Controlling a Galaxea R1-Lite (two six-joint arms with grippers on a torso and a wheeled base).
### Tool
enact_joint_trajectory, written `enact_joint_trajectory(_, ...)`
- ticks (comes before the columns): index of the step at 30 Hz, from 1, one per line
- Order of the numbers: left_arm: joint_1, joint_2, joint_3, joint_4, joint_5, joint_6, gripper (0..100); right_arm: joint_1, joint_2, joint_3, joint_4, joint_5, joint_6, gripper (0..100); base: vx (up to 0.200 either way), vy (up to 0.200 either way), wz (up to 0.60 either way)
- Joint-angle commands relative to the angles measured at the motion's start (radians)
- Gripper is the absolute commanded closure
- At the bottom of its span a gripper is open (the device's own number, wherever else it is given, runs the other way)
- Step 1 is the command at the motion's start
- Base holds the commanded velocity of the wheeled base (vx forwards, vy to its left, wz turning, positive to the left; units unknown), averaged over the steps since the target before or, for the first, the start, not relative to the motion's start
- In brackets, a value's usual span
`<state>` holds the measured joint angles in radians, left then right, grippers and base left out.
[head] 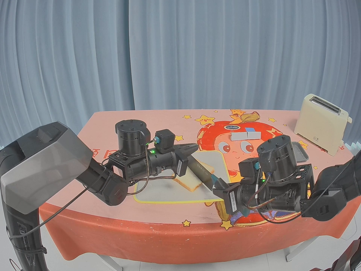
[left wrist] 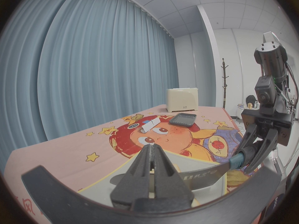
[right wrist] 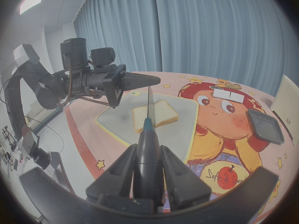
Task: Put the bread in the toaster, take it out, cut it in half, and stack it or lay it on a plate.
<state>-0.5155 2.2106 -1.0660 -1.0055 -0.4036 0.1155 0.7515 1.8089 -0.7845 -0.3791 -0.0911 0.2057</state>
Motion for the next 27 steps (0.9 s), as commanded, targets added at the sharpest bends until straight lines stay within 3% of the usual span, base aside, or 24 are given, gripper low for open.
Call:
enact_joint_trajectory(1,-0.004,-0.003,0.004,-0.022,0.0,-0.002,100,0.0,-0.002,-0.001,-0.001,0.002,0.001,100,0.0,0.0,0.0)
enact_joint_trajectory(27,-0.004,0.086,-0.005,-0.024,0.002,-0.005,100,-0.001,0.012,-0.009,0.002,0.002,0.015,100,0.0,0.0,0.0)
